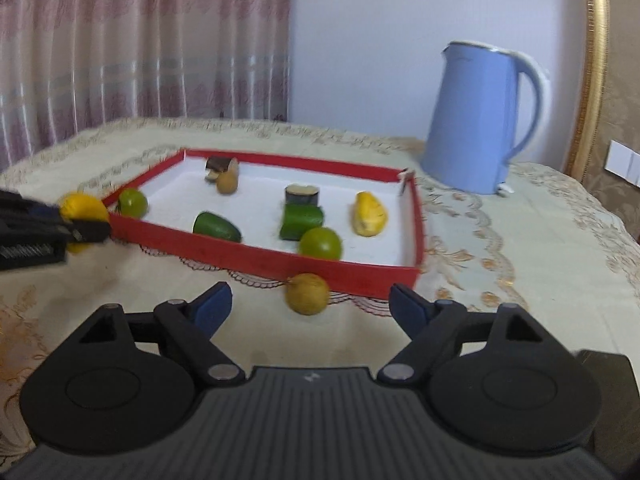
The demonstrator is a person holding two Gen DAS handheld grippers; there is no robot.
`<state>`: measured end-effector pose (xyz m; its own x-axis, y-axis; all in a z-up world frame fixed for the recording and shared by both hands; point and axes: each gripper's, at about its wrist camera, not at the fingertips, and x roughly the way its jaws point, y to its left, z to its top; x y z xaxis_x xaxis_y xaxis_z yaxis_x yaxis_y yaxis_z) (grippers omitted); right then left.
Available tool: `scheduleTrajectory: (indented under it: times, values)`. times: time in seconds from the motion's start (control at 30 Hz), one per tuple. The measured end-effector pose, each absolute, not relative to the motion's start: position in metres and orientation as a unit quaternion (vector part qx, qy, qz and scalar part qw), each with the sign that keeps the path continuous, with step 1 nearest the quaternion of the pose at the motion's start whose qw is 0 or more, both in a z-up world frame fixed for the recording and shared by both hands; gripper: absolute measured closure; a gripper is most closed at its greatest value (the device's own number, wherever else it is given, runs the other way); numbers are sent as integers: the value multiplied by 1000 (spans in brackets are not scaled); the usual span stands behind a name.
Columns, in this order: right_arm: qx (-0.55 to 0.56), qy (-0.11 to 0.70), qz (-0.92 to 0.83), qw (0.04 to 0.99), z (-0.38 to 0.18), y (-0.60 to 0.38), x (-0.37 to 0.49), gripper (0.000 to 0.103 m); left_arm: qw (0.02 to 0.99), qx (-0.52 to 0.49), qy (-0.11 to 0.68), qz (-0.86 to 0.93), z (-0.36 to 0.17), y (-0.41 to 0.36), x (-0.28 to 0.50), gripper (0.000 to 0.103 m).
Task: Organize fruits
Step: 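Lift and carry the yellow lemon over the tray with the left tool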
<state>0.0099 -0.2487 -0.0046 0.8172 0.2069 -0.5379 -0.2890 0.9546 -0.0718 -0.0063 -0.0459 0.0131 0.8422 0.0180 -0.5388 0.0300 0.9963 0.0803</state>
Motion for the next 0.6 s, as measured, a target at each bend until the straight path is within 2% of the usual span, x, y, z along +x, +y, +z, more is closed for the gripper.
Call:
scheduleTrajectory:
  times: [0.07, 0.23, 0.5, 0.57, 0.6]
  values:
    - [-89, 280, 126, 948, -9, -240, 17, 23, 960, 42, 276, -3, 16, -45, -7, 81]
    - [-83, 308, 121, 940, -16, -234, 34, 43, 964, 48, 263, -8, 21, -47, -11, 80]
    - [-62, 331, 108, 936, -22, -235, 50, 67, 963, 42, 265, -23, 22, -48, -9, 80]
    - [-56, 333, 103, 936, -23, -236, 54, 69, 963, 42, 266, -27, 21, -49, -9, 80]
    - [-56, 332, 100, 936, -23, -236, 55, 75, 962, 41, 268, -29, 20, -48, -9, 80]
